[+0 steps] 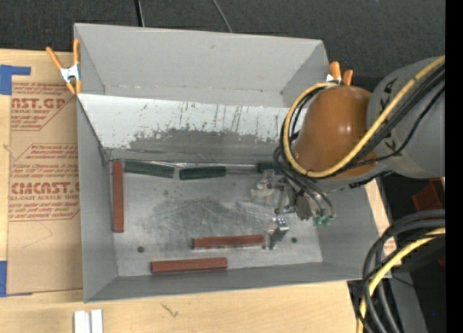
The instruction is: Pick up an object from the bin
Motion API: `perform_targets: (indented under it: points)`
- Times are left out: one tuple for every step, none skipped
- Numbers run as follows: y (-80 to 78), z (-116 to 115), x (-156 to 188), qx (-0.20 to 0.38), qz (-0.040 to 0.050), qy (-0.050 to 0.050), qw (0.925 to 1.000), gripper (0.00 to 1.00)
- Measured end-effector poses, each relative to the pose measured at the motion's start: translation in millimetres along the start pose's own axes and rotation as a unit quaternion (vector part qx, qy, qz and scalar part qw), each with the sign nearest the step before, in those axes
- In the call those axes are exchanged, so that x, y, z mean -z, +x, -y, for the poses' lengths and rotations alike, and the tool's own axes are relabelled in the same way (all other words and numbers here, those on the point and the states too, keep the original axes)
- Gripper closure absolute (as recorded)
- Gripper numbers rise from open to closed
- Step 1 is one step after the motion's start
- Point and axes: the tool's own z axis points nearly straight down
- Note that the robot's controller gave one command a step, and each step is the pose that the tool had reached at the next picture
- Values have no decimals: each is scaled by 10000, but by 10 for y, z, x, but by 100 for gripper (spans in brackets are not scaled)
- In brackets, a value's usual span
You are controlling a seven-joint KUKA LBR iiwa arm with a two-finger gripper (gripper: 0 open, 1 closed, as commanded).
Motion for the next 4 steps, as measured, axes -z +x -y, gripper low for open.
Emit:
perform_targets:
  points:
    - [-35,-799,8,-108,-30,-10,9999,0]
    - [139,-607,-316,659,-29,-6,9978,0]
    - [76,-1070,-864,-416,42,0,9991,0]
    - [79,-1086,-829,852,12,-10,9964,100]
